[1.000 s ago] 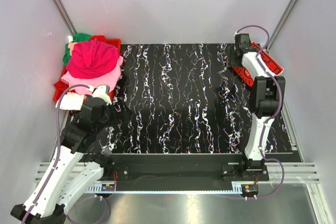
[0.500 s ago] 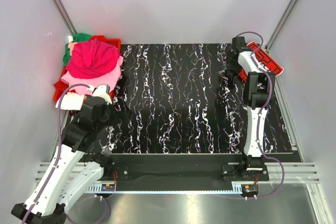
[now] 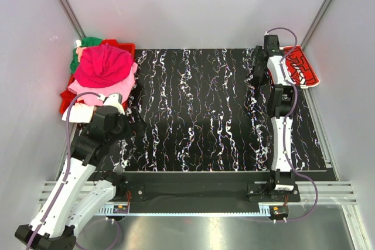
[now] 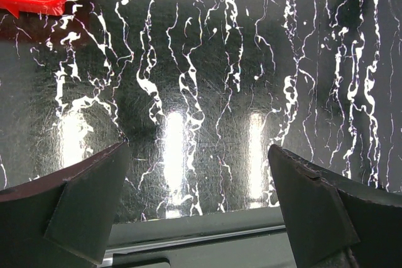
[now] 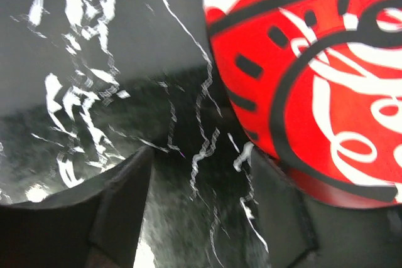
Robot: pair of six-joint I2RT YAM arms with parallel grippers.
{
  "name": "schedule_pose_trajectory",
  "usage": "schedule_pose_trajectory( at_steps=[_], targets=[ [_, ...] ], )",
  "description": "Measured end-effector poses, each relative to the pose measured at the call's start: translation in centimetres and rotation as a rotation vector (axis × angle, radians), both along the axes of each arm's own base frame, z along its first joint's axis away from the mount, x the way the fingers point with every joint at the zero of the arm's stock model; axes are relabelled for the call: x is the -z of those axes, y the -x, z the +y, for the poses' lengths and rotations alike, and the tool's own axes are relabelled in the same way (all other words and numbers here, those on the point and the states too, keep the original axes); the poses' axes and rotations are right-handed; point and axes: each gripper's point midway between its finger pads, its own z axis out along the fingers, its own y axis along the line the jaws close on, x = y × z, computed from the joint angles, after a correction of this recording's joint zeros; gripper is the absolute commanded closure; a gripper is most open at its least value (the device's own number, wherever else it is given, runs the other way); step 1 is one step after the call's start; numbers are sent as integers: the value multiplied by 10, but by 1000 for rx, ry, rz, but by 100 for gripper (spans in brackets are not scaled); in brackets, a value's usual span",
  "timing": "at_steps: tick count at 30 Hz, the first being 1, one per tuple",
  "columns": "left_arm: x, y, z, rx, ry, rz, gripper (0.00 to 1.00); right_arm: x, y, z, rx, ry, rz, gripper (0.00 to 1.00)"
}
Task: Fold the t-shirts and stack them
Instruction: Neatly place the folded tshirt to the corner, then reset both grippers
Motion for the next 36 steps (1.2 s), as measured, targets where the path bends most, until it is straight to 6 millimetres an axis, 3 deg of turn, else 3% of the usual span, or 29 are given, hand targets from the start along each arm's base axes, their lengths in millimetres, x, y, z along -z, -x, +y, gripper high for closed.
schedule_pose_trajectory(
  at_steps=[3,4,6,9,13,19,21,22,25,29,32,36],
  targets=[
    [1,0,0,-1,-2,6,1,-5,-9,8,-18,-23,-41,16],
    [1,0,0,0,-2,6,1,-8,-12,10,-19,-28,-59,7],
    [2,0,0,-1,-3,8,1,-13,-12,15,-31,-45,-74,2],
    [1,0,0,-1,-2,5,1,-27,6,28,-43,-94,-67,0],
    [-1,0,0,0,3,-6,1,-77,62,48,-41,-200,-85,0],
    [-5,1,1,-6,8,-26,1,-208,175,70,-19,-356,-320,0],
    [-4,0,3,-16,5,-23,1,-241,214,77,-18,-411,-408,0],
    [-4,0,5,-24,3,-22,1,-248,234,81,-16,-442,-429,0],
    [-4,-2,10,-47,0,-21,1,-246,286,106,-39,-557,-424,0],
    [-5,-7,21,-104,-31,-26,1,-205,346,164,-118,-716,-272,0],
    [-13,-23,32,-155,-100,-25,1,-171,400,202,-189,-797,-134,0],
    [-15,-58,34,-176,-178,6,1,-165,428,211,-204,-849,-83,0]
  ],
)
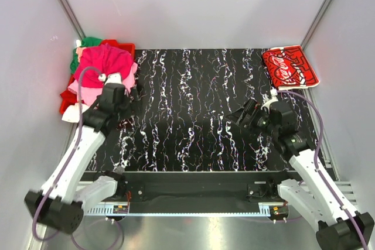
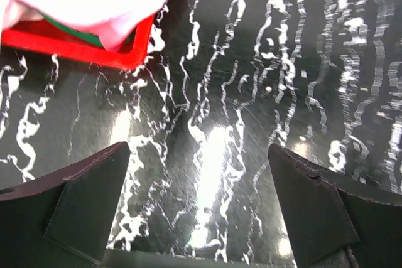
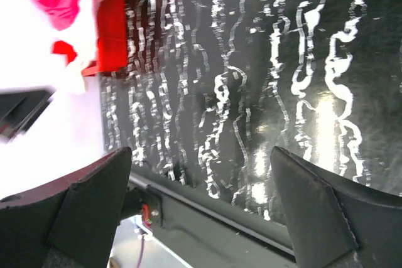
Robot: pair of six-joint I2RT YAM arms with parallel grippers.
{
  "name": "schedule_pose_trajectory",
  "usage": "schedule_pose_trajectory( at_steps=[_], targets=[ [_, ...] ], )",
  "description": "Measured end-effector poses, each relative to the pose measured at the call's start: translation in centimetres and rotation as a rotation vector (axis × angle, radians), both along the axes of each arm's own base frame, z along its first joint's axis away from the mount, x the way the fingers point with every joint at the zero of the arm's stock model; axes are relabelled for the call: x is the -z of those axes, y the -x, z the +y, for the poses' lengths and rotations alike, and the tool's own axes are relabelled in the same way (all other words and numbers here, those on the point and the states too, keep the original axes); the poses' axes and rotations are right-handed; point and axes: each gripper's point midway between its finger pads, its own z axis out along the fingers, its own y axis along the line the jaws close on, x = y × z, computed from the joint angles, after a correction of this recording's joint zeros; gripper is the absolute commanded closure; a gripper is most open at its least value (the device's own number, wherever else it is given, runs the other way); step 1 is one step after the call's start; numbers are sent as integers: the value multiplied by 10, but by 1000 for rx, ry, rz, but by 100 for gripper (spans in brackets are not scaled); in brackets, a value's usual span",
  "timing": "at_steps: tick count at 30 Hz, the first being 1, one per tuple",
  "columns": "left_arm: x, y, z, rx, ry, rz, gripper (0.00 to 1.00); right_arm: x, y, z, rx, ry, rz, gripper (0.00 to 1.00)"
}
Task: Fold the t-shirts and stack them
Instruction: Reset both grippers
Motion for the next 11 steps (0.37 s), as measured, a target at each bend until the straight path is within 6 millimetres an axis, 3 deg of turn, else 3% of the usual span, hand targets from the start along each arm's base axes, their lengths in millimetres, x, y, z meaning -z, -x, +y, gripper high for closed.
schedule_pose_trajectory(
  at_steps=[4,11],
  targets=[
    [18,-33,3,-11,-57,81,1,-11,9,4,-23,-33,-26,0],
    [32,-62,35,-95,-54,133,1,-22,25,2,-39,-64,-92,0]
  ],
)
